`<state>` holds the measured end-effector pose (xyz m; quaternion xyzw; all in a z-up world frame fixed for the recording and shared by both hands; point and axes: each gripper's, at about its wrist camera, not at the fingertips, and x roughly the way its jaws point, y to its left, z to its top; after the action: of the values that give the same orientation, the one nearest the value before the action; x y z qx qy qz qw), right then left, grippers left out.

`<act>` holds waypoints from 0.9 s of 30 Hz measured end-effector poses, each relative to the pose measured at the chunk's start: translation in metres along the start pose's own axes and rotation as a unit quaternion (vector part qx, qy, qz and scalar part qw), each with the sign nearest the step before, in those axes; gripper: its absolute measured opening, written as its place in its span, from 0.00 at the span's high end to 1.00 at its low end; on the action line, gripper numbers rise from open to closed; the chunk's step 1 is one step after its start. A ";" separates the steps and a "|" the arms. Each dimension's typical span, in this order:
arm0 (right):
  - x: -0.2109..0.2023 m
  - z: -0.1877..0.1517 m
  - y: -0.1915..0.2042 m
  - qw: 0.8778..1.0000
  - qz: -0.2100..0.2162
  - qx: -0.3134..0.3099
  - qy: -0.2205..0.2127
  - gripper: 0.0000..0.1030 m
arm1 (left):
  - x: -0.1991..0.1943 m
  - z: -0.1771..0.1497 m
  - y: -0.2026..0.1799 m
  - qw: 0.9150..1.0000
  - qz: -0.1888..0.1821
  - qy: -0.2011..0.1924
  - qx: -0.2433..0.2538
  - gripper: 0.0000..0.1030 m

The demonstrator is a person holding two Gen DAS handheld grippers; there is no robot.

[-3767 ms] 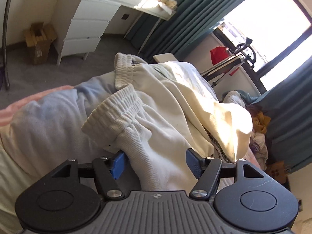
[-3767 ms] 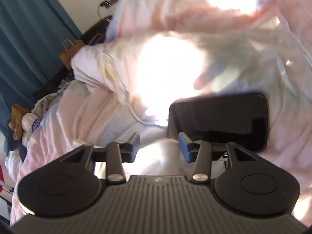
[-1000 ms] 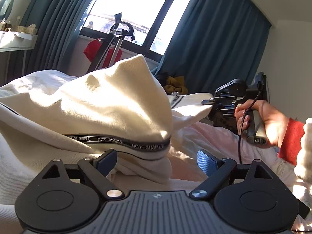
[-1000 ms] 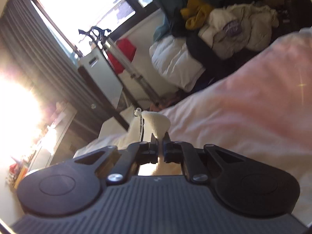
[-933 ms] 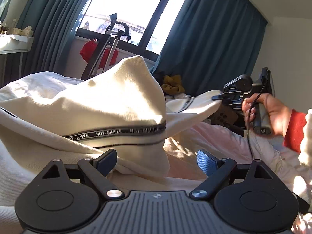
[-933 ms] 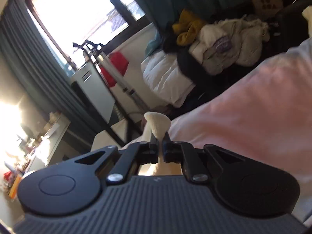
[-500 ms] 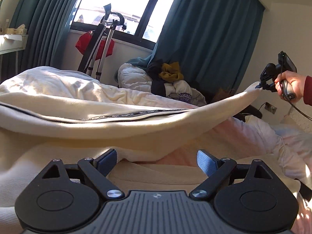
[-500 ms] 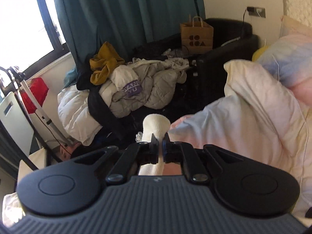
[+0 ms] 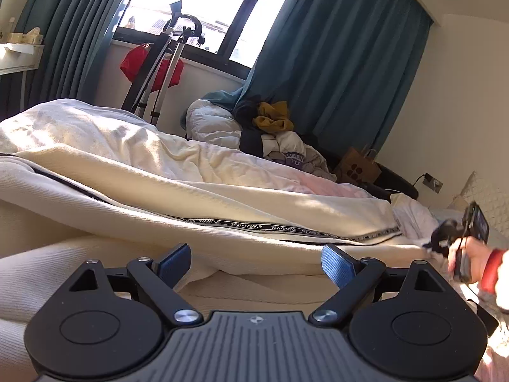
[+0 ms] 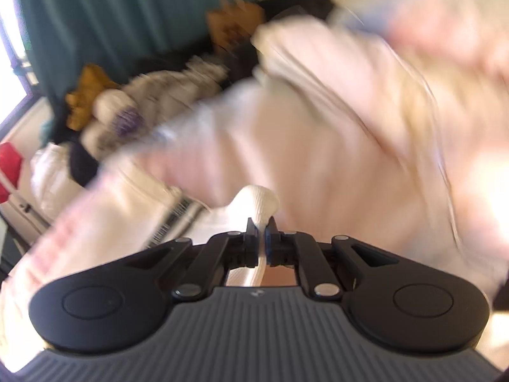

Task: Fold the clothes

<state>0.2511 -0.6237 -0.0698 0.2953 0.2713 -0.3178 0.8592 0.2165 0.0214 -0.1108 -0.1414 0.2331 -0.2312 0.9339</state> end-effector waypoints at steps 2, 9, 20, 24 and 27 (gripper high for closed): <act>0.002 -0.015 -0.012 1.000 0.008 -0.011 -0.008 0.93 | -0.001 0.001 0.000 1.000 0.002 -0.001 -0.003 0.12; -0.007 -0.014 -0.018 0.999 0.024 -0.045 -0.019 0.92 | -0.002 0.001 0.000 1.000 0.005 0.001 -0.009 0.12; -0.044 -0.022 -0.016 0.999 0.001 -0.043 -0.013 0.69 | -0.027 0.014 0.016 0.997 0.045 -0.003 -0.065 0.13; -0.086 -0.036 -0.018 0.999 -0.019 -0.044 -0.022 0.42 | -0.044 0.017 0.015 0.995 0.052 0.001 -0.082 0.13; -0.116 -0.055 -0.030 0.999 -0.022 -0.017 -0.016 0.32 | -0.061 0.019 0.014 0.993 0.057 0.003 -0.100 0.13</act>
<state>0.1392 -0.5598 -0.0413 0.2694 0.2689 -0.3368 0.8612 0.1825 0.0665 -0.0772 -0.2201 0.2655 -0.1540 0.9259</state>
